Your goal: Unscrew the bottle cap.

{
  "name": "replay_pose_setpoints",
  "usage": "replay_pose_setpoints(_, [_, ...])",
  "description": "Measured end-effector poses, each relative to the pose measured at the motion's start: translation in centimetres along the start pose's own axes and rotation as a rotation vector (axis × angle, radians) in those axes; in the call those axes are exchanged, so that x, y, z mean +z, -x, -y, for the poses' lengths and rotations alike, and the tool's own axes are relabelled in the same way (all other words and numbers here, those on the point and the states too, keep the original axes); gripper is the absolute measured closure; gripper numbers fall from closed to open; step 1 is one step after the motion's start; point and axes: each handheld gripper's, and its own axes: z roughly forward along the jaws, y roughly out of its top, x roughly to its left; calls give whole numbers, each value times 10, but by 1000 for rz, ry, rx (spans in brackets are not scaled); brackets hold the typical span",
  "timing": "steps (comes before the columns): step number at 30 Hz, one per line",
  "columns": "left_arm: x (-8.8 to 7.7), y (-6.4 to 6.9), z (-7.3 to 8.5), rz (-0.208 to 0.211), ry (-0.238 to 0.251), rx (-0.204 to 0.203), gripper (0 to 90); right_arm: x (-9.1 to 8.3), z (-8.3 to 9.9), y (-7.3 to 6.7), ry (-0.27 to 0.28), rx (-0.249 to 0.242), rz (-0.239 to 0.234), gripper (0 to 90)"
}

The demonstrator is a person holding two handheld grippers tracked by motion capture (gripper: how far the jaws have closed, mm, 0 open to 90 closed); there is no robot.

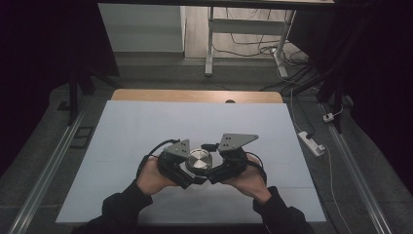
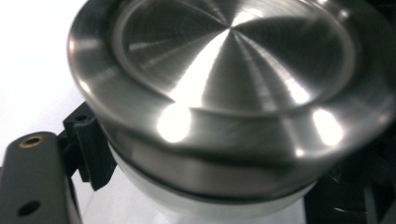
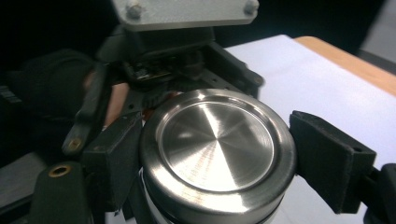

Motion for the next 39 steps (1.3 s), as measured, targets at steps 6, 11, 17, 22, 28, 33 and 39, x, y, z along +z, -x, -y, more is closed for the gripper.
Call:
replay_pose_setpoints(6, [-1, -2, 2, 81, 6, 34, 151, -2, -1, -1, 4, -38, -64, 195])
replay_pose_setpoints(11, [-2, -2, 3, 137, 5, 58, 151, -3, -1, -3, 6, -79, -103, 196])
replay_pose_setpoints(17, [1, -2, 4, 115, -20, 68, 151, -11, -5, -1, 42, -68, -109, 195])
replay_pose_setpoints(22, [0, -5, 5, 64, -18, 42, 151, -14, -4, 2, 41, -61, -92, 195])
replay_pose_setpoints(28, [-5, -10, 8, -22, -22, 7, 150, -16, -4, 2, 30, -64, -61, 195])
replay_pose_setpoints(33, [-6, -15, 12, -87, -31, -22, 151, -17, -3, 1, 32, -65, -40, 195])
replay_pose_setpoints(39, [-10, -21, 15, -153, -24, -58, 151, -17, -2, 0, 25, -62, -30, 194])
